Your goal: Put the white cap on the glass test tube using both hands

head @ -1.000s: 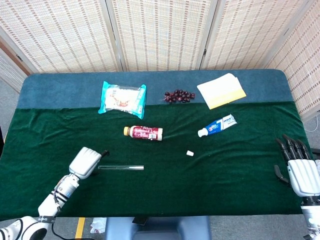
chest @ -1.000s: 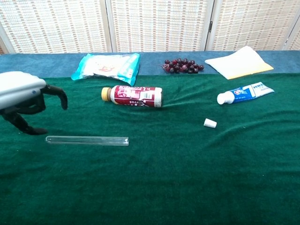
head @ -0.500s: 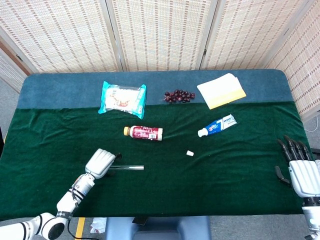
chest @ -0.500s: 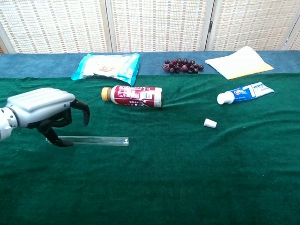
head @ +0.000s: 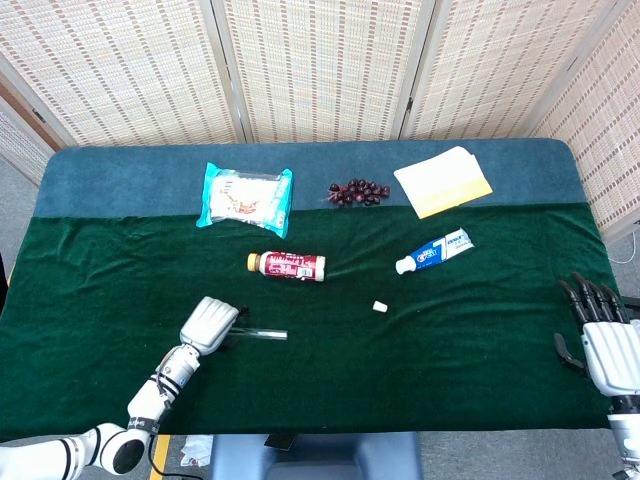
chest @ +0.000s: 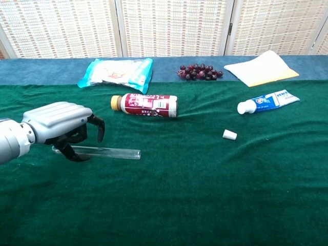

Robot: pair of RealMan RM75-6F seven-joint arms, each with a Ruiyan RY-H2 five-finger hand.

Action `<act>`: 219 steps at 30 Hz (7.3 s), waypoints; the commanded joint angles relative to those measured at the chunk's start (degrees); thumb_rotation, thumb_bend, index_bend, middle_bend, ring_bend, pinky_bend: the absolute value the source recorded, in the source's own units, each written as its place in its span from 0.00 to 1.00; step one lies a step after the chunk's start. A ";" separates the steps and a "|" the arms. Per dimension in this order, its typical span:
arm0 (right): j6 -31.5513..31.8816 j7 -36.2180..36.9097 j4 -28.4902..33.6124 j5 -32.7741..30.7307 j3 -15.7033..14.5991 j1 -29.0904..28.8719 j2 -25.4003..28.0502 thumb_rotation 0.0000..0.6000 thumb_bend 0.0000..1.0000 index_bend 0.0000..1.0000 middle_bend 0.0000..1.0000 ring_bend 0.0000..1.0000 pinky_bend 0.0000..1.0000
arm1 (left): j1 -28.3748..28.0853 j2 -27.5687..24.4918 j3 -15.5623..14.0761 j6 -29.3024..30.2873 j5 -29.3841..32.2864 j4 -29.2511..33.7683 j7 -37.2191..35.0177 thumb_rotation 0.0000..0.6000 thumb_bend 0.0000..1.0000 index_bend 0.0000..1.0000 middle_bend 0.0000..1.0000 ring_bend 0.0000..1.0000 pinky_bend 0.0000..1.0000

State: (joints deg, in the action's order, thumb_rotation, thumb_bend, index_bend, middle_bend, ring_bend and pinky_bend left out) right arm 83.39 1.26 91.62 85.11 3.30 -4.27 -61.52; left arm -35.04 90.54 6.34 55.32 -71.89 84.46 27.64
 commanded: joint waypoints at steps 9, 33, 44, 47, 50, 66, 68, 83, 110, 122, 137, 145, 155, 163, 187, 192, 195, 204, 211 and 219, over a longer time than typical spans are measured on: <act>-0.11 0.57 -0.43 -0.15 0.01 0.06 -0.16 1.00 0.51 0.00 0.00 0.00 0.00 | -0.56 -0.30 -0.43 0.57 0.87 0.67 0.02 1.00 0.34 0.50 1.00 1.00 0.88; -0.48 2.43 -1.75 -0.52 -0.06 0.32 -0.43 1.00 0.51 0.00 0.00 0.00 0.00 | -2.48 2.15 -0.58 0.46 6.14 -0.68 2.93 1.00 0.41 0.55 1.00 1.00 0.88; 0.16 2.45 -1.32 0.02 0.00 0.46 -0.20 1.00 0.51 0.00 0.00 0.01 0.00 | -2.02 1.08 -0.95 1.83 4.61 -0.15 0.00 1.00 0.49 0.61 1.00 1.00 0.89; 0.17 2.38 -1.15 0.20 0.01 0.40 -0.12 1.00 0.51 0.00 0.00 0.03 0.00 | -1.39 0.09 -0.96 2.75 3.51 0.55 -2.35 1.00 0.50 0.62 1.00 1.00 0.89; 0.04 2.22 -0.74 0.72 0.05 0.05 -0.07 1.00 0.51 0.00 0.04 0.07 0.00 | -0.47 -1.55 -0.94 3.96 2.07 1.70 -5.54 1.00 0.50 0.63 1.00 1.00 0.89; -12.91 -11.50 7.08 4.21 2.90 -12.21 -0.20 1.00 0.50 0.01 0.41 0.49 0.31 | 3.42 -9.05 -2.57 9.89 -5.34 9.01 -13.41 1.00 0.50 0.64 1.00 1.00 0.89; -15.88 -13.47 7.83 3.62 3.33 -14.38 -0.95 1.00 0.50 0.04 0.50 0.60 0.46 | 3.75 -9.60 -2.80 10.30 -5.96 9.48 -13.81 1.00 0.50 0.64 1.00 1.00 0.89; -36.69 -30.81 10.15 -14.58 4.50 -28.76 -7.56 1.00 0.61 0.12 0.94 1.00 0.98 | 5.42 -11.50 -3.08 11.77 -7.54 10.36 -15.43 1.00 0.50 0.65 1.00 1.00 0.89; -41.47 -36.67 3.90 -33.26 -0.52 -41.14 -15.94 1.00 0.65 0.13 0.95 1.00 1.00 | 6.49 -10.78 -3.18 10.61 -7.00 8.40 -16.76 1.00 0.50 0.65 1.00 1.00 0.89; -38.70 -36.69 5.24 -34.07 -3.39 -41.92 -15.11 1.00 0.65 0.14 0.95 1.00 1.00 | 6.48 -10.55 -2.89 10.05 -6.75 8.12 -16.81 1.00 0.50 0.65 1.00 1.00 0.89; -33.85 -34.86 8.27 -30.47 -6.93 -38.89 -11.80 1.00 0.65 0.15 0.95 1.00 0.99 | 6.46 -10.15 -2.86 9.69 -6.79 8.24 -16.27 1.00 0.50 0.65 1.00 1.00 0.89; -32.70 -33.25 8.82 -27.65 -6.98 -37.99 -11.47 1.00 0.65 0.15 0.95 1.00 1.00 | 6.62 -10.21 -2.84 9.90 -6.89 8.53 -16.05 1.00 0.50 0.65 1.00 1.00 0.89; -22.67 -23.73 10.10 -18.68 -3.57 -32.67 -9.61 1.00 0.63 0.15 0.95 1.00 0.99 | 6.68 -10.25 -2.62 10.09 -7.03 8.75 -16.16 1.00 0.50 0.65 1.00 1.00 0.89; -18.96 -20.04 7.85 -16.93 -1.28 -30.11 -9.97 0.92 0.19 0.15 0.95 1.00 1.00 | 6.83 -10.40 -2.53 10.20 -6.67 9.26 -15.55 1.00 0.49 0.65 1.00 1.00 0.89; -28.47 -24.89 0.81 -19.68 0.39 -33.97 -15.00 0.94 0.34 0.44 0.99 1.00 1.00 | 6.91 -9.83 -2.84 9.12 -5.26 9.16 -13.91 1.00 0.49 0.65 1.00 1.00 0.89; -30.04 -26.44 -0.43 -21.31 0.68 -34.98 -16.48 0.94 0.35 0.44 0.99 1.00 1.00 | 6.68 -9.42 -2.74 8.67 -4.94 8.77 -13.83 1.00 0.50 0.65 1.00 1.00 0.89; -30.62 -27.46 -0.89 -21.99 0.66 -35.47 -17.22 0.94 0.35 0.44 0.99 1.00 1.00 | 6.62 -9.29 -2.71 8.57 -4.87 8.64 -13.71 1.00 0.50 0.65 1.00 1.00 0.89; -31.76 -30.37 -2.25 -24.72 0.75 -36.76 -19.04 0.94 0.38 0.44 0.99 1.00 1.00 | 6.60 -9.15 -2.79 8.34 -4.68 8.28 -13.89 1.00 0.50 0.65 1.00 1.00 0.89; -32.06 -32.53 -2.63 -26.15 0.66 -37.74 -20.39 0.95 0.39 0.44 0.99 1.00 1.00 | 6.64 -9.06 -2.80 8.38 -4.70 8.12 -14.10 1.00 0.50 0.65 1.00 1.00 0.89; -32.23 -34.27 -3.27 -27.70 0.51 -38.61 -21.67 0.94 0.41 0.45 0.99 1.00 1.00 | 6.70 -8.98 -2.89 8.23 -4.58 7.81 -14.37 1.00 0.50 0.65 1.00 1.00 0.89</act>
State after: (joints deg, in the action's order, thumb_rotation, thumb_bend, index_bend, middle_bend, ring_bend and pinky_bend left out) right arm 51.20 -32.92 88.42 57.51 3.81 -42.80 -83.10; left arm -28.34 81.56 3.45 63.54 -76.48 92.27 13.27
